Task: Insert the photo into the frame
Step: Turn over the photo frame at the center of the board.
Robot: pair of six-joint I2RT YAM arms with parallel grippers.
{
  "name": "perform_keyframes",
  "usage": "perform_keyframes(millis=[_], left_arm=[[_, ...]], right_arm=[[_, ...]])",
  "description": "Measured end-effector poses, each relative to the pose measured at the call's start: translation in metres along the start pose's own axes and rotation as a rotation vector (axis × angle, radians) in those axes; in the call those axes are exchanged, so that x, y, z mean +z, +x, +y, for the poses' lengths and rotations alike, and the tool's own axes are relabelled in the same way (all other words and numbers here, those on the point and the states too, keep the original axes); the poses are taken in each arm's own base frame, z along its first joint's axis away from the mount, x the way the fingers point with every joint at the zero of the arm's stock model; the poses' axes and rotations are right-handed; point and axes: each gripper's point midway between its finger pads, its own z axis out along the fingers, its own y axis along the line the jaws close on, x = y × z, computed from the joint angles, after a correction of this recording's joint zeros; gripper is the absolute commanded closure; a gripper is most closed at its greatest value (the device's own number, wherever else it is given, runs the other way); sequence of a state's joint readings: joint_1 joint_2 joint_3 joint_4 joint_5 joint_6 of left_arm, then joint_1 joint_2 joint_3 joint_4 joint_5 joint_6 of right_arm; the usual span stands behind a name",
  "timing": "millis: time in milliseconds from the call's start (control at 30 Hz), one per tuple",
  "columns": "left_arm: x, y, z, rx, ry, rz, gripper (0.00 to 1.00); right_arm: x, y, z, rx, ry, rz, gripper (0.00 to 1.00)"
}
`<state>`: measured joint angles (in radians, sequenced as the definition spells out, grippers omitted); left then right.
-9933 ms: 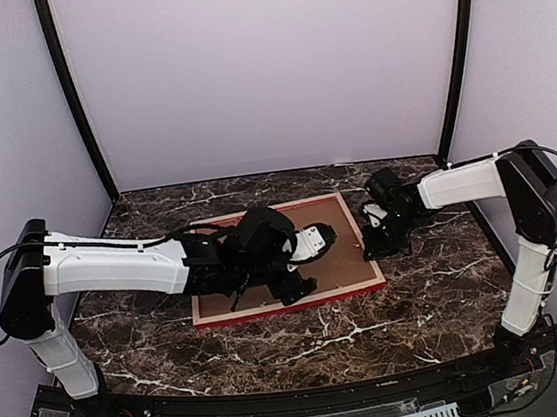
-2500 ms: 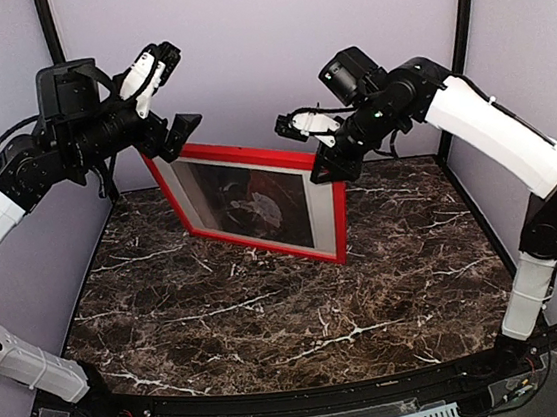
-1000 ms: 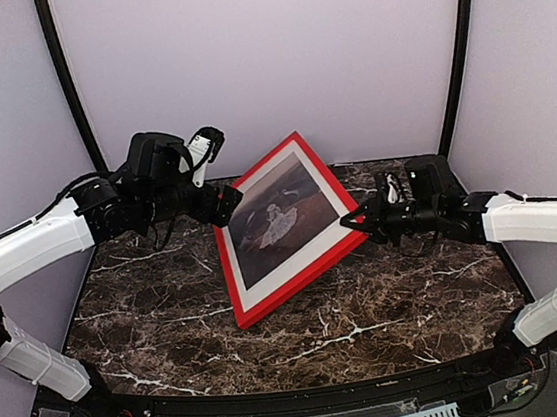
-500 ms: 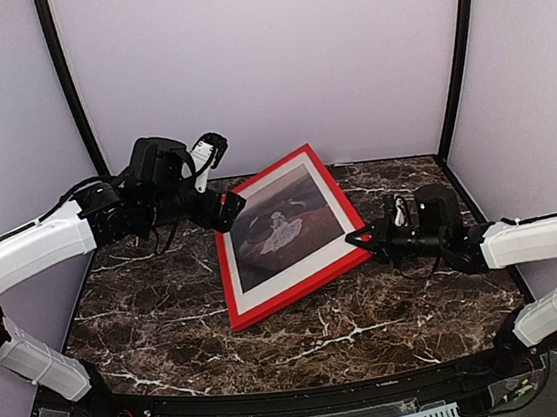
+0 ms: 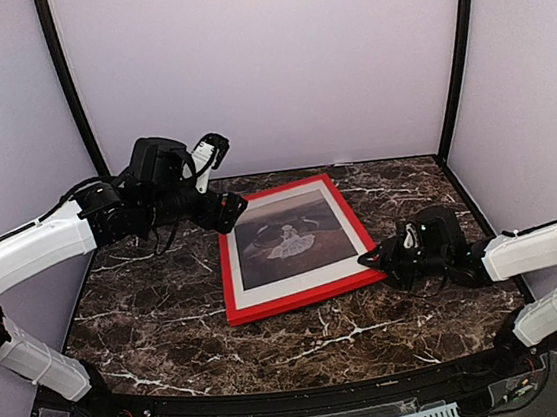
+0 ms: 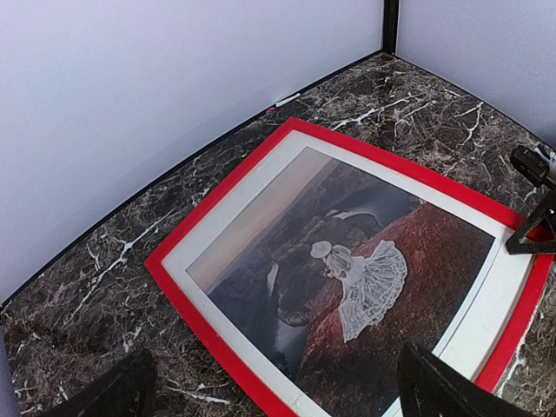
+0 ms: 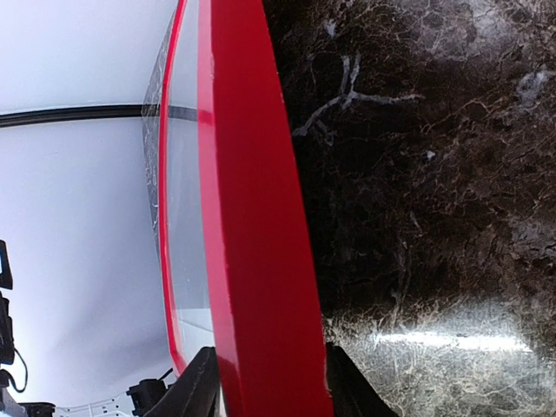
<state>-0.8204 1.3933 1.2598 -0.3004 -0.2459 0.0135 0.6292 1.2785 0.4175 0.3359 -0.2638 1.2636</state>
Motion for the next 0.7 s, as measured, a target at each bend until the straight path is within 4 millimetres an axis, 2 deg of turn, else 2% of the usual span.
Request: perform_keyframes(millis=[133, 400, 700], left_arm=[[0.0, 0.0, -0.001, 0.0, 0.003, 0.001, 0.01], [0.003, 0.003, -0.001, 0.003, 0.003, 0.01, 0.01], [0.012, 0.01, -0.004, 0.009, 0.003, 0.034, 0.01]], right_arm=[[0.0, 0.001, -0.003, 0.008, 0.007, 0.001, 0.55], [-0.002, 0.014, -0.032, 0.044, 0.067, 0.022, 0.51], [-0.003, 0.027, -0.051, 0.054, 0.143, 0.057, 0.43]])
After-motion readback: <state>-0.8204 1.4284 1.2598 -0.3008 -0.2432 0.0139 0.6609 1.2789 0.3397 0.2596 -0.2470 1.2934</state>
